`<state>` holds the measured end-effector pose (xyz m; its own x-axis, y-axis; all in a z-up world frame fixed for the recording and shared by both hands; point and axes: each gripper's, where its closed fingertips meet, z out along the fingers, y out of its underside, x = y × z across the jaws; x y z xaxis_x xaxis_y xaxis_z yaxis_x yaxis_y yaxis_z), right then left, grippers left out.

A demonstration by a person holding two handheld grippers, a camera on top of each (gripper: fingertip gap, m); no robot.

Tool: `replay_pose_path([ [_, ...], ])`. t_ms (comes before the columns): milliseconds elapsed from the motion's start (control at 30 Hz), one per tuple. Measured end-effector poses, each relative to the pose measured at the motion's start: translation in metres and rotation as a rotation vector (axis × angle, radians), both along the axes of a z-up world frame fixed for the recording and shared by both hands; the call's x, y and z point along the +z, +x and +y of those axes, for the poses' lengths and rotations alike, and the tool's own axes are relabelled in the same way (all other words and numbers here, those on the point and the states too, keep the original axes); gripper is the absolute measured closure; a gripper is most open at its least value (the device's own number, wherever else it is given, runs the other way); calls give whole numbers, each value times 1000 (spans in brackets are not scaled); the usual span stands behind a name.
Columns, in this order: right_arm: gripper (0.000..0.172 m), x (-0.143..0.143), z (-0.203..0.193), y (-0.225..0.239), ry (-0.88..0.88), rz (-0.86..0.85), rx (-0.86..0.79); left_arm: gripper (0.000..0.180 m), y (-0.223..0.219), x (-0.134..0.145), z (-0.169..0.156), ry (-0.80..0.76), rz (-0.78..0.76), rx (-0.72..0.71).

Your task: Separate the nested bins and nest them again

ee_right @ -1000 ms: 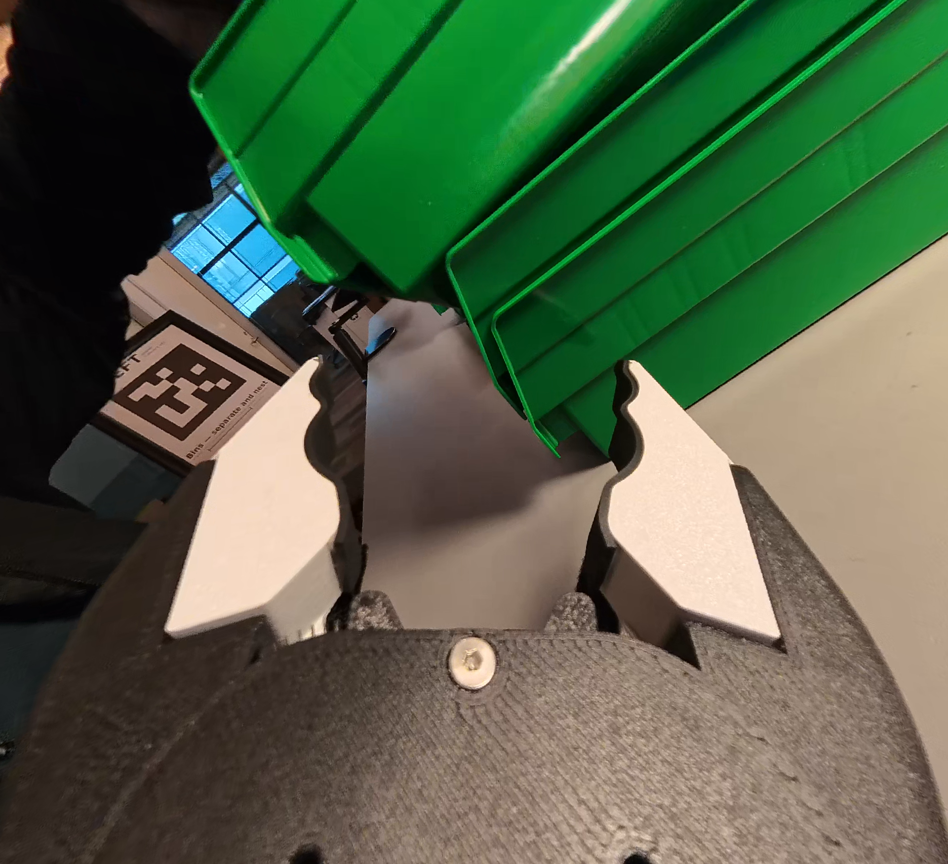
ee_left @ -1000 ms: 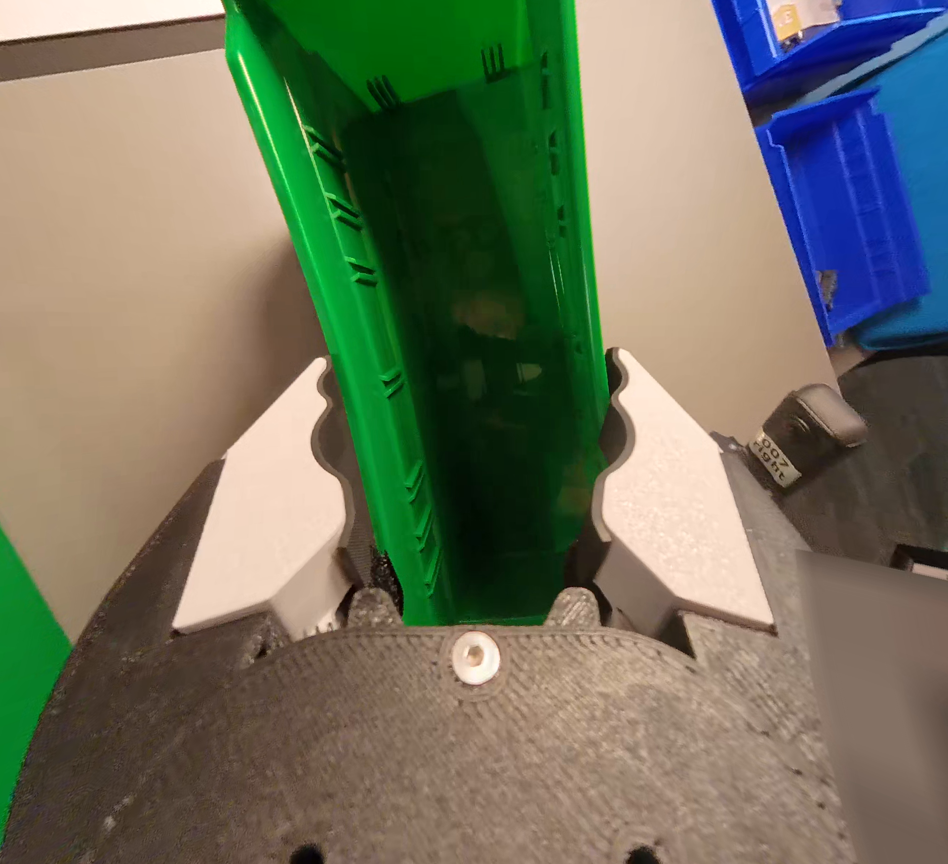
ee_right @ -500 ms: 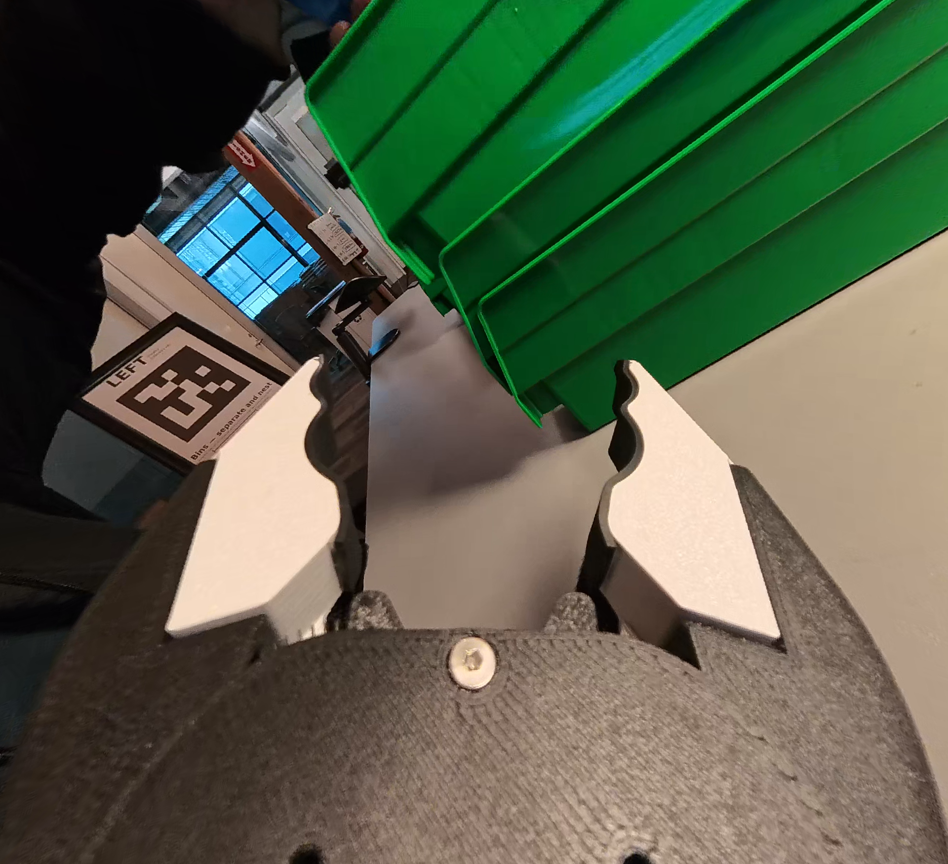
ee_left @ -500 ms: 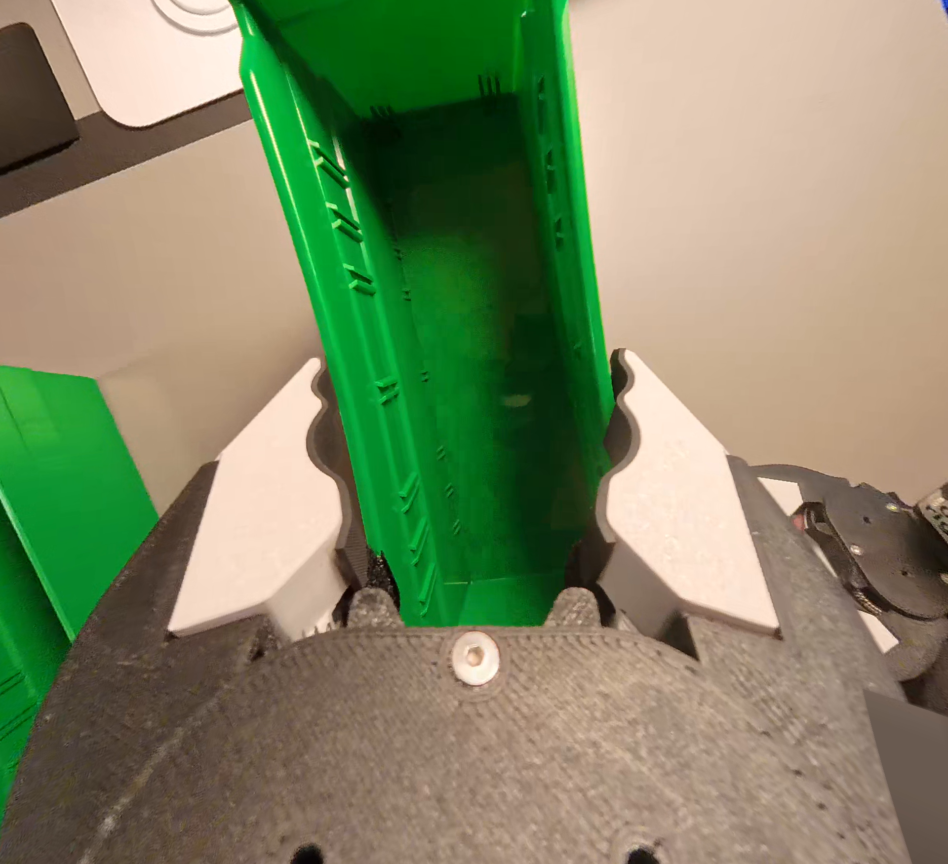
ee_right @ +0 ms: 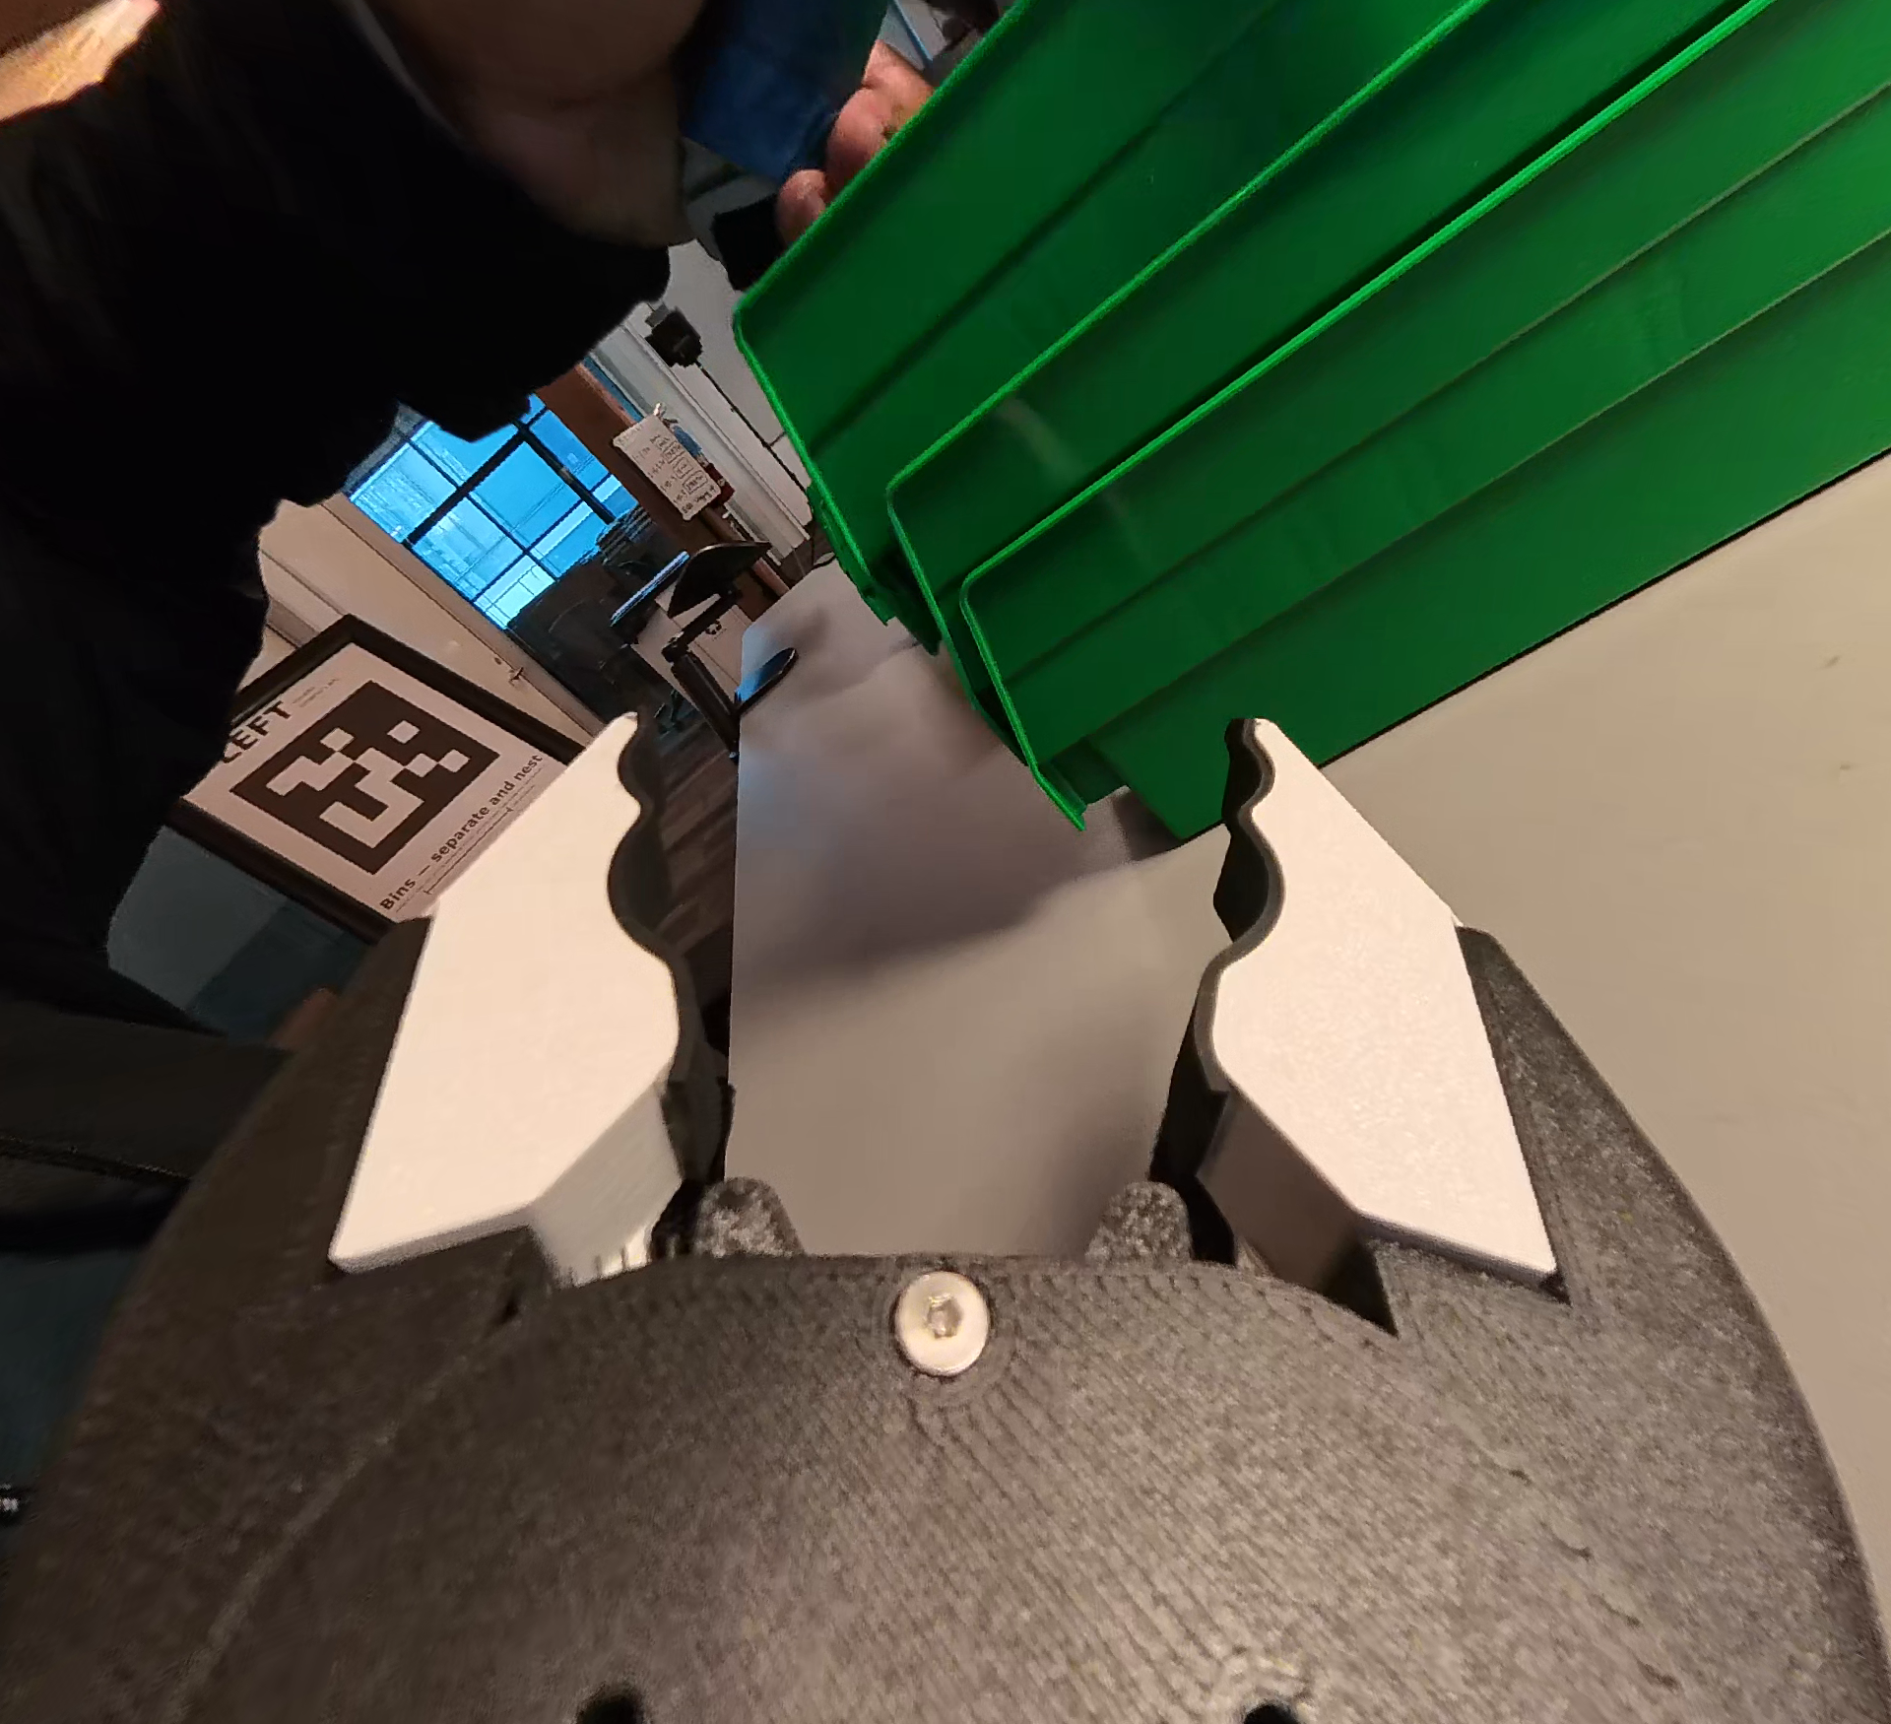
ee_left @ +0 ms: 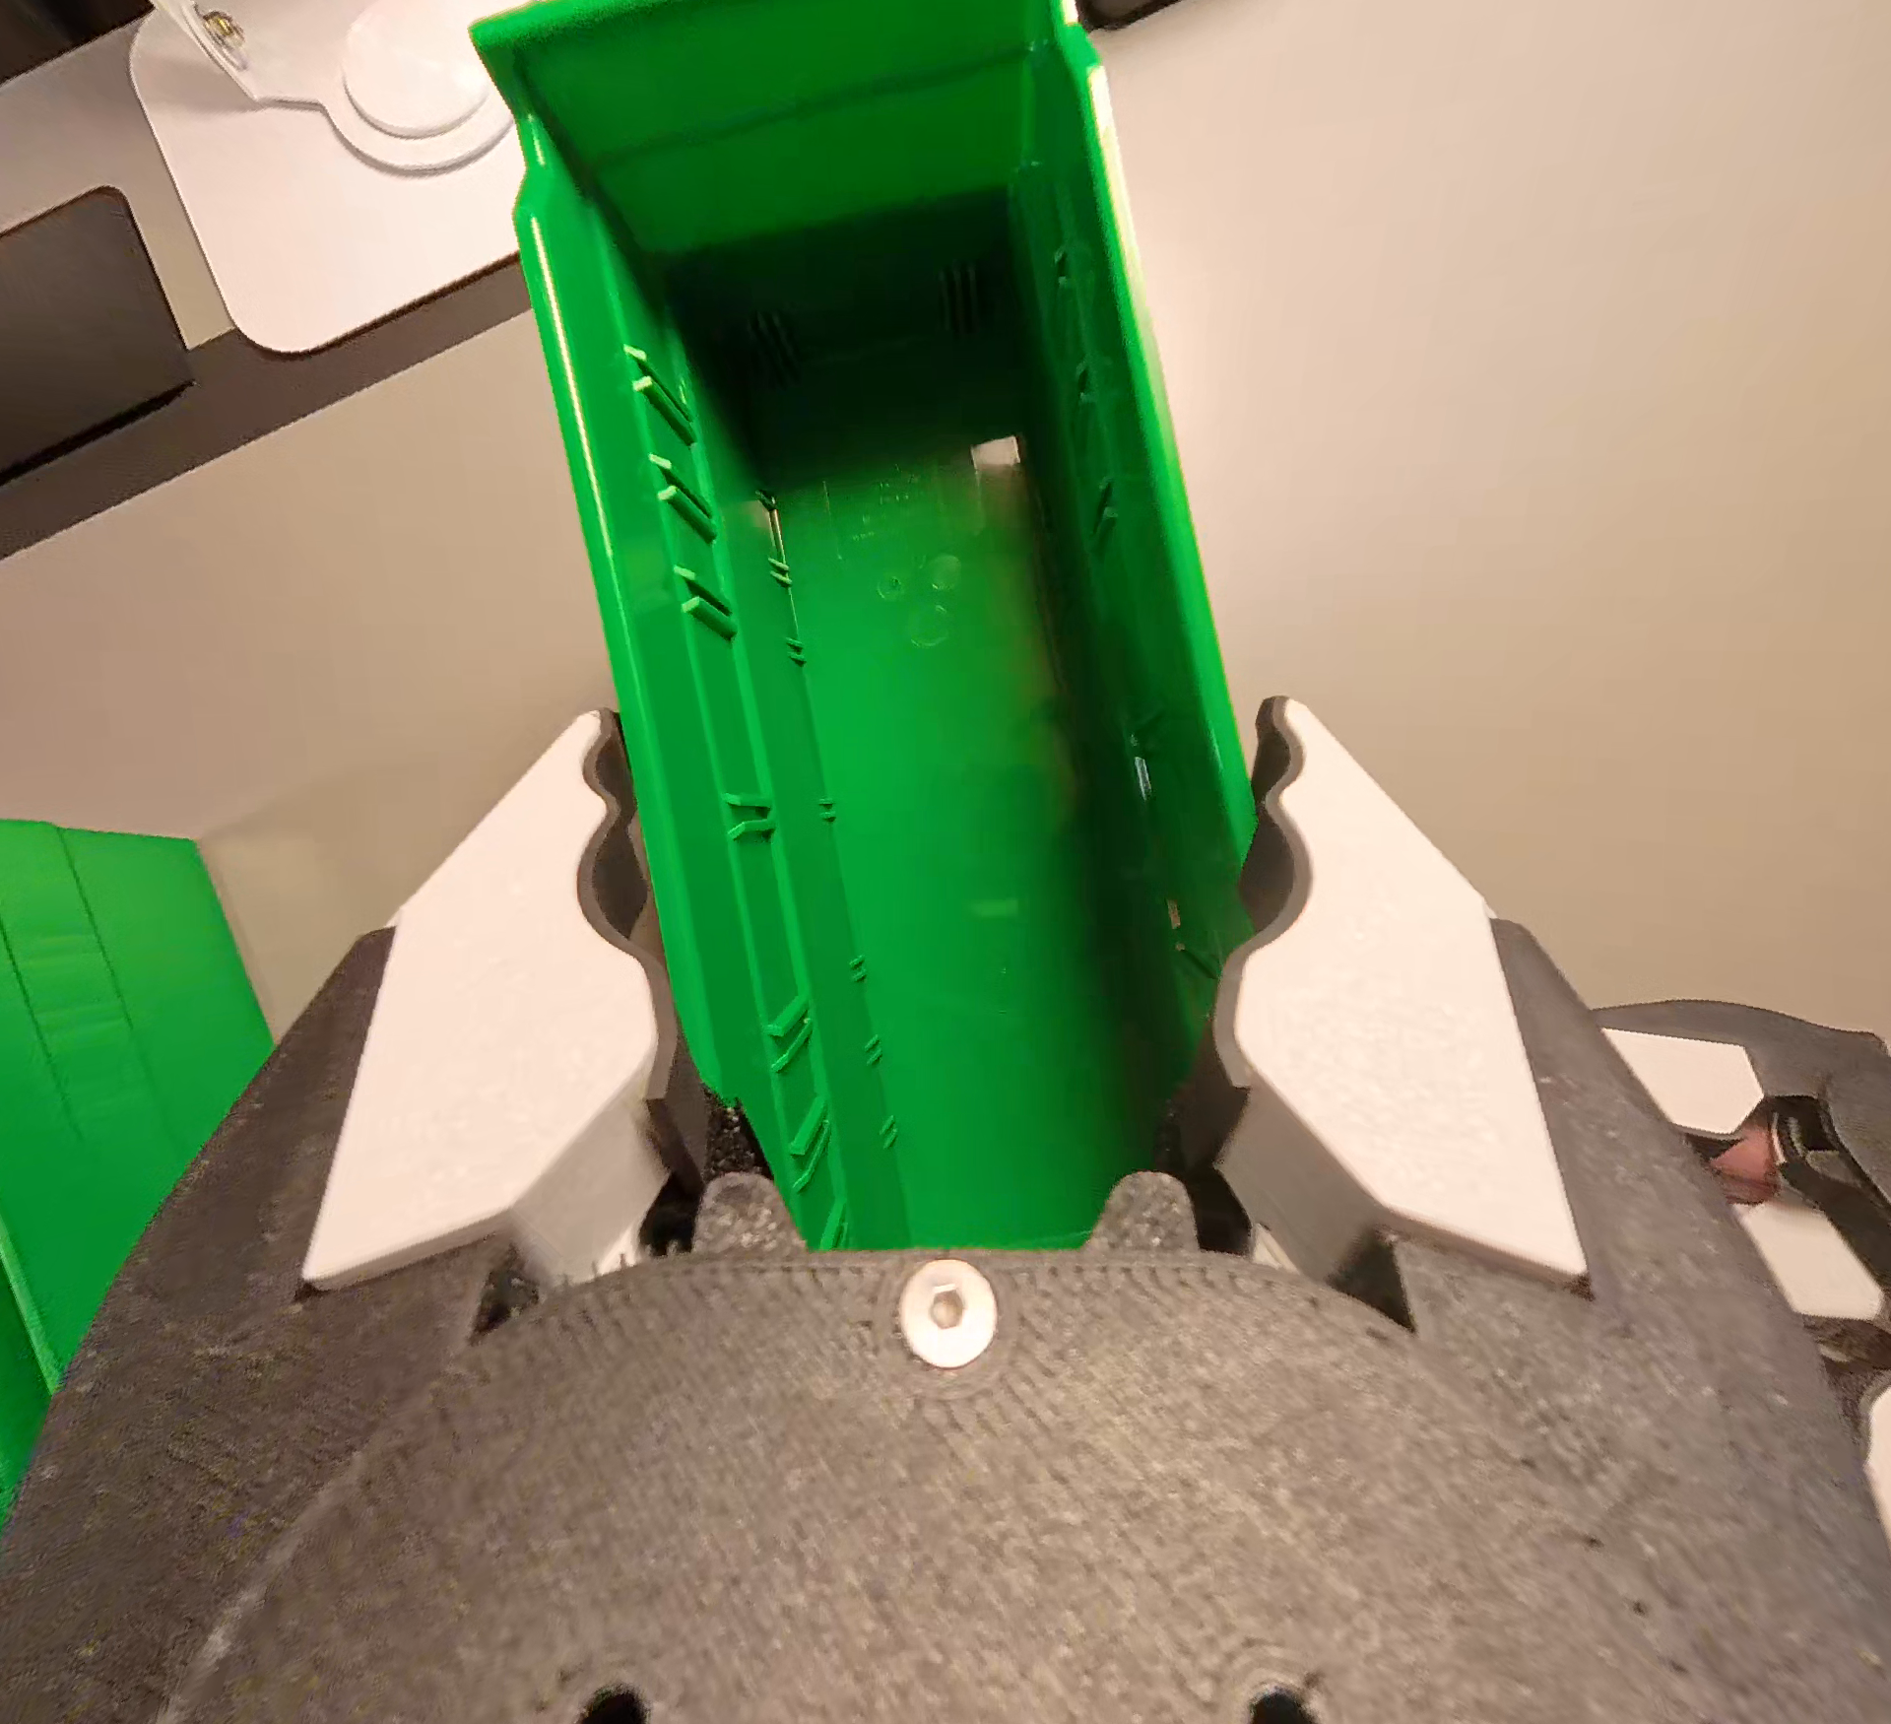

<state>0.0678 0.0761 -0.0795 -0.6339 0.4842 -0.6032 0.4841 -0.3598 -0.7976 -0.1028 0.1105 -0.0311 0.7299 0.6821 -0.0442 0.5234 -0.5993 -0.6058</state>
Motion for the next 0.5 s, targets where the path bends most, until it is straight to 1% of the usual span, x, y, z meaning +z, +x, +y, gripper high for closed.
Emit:
replay_pose_path([
  [67,61,0,0,0,3,-2,1,62,3,0,1,1,12,-29],
  [133,61,-1,-1,0,4,-3,2,60,5,7,2,12,36,-55],
  [233,61,-1,-1,0,8,-4,3,50,6,27,1,52,87,-91],
  [300,61,-1,-1,0,9,-4,3,50,12,39,-5,84,77,-117],
  [400,60,-3,-2,0,16,-8,5,50,15,46,-31,92,52,-125],
  [500,60,-4,-3,0,23,-11,7,49,7,42,-79,55,34,-90],
])
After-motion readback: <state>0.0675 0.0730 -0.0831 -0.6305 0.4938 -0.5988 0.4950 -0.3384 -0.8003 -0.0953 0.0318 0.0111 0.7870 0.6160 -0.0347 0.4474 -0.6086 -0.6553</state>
